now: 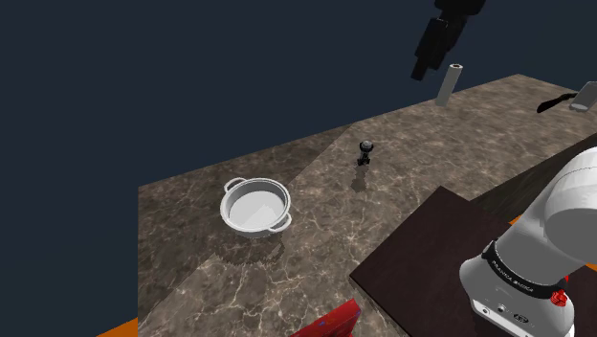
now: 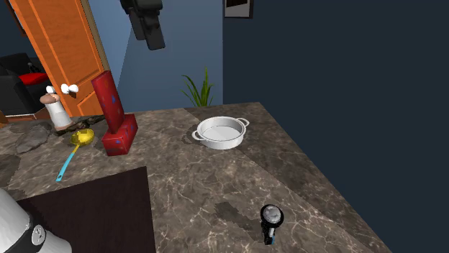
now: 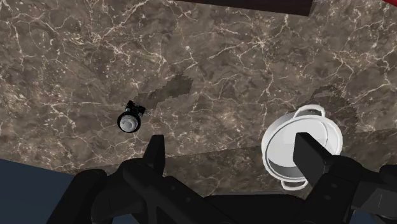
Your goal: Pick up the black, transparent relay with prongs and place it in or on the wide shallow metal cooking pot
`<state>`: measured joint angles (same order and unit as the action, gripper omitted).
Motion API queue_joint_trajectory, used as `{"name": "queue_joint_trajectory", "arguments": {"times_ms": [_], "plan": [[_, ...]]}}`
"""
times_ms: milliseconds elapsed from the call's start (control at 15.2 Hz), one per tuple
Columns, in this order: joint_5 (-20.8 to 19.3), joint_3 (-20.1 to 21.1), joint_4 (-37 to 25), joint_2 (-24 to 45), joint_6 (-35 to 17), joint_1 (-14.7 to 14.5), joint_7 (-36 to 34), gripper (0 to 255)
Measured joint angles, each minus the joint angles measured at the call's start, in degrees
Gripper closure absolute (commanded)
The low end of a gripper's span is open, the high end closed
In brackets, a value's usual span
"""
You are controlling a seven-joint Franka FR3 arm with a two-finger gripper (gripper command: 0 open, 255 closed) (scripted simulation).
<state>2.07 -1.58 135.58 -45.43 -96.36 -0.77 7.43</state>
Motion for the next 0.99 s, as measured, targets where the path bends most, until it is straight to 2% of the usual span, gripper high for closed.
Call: {"name": "queue_joint_trajectory", "arguments": {"times_ms": [198, 990], "plan": [[-0.4, -0.5, 1.0, 1.4, -2.0, 0.2, 0.8, 0], [-3.4, -6.0, 7.2, 17.6, -22.0, 1.6, 8.1, 0]]}}
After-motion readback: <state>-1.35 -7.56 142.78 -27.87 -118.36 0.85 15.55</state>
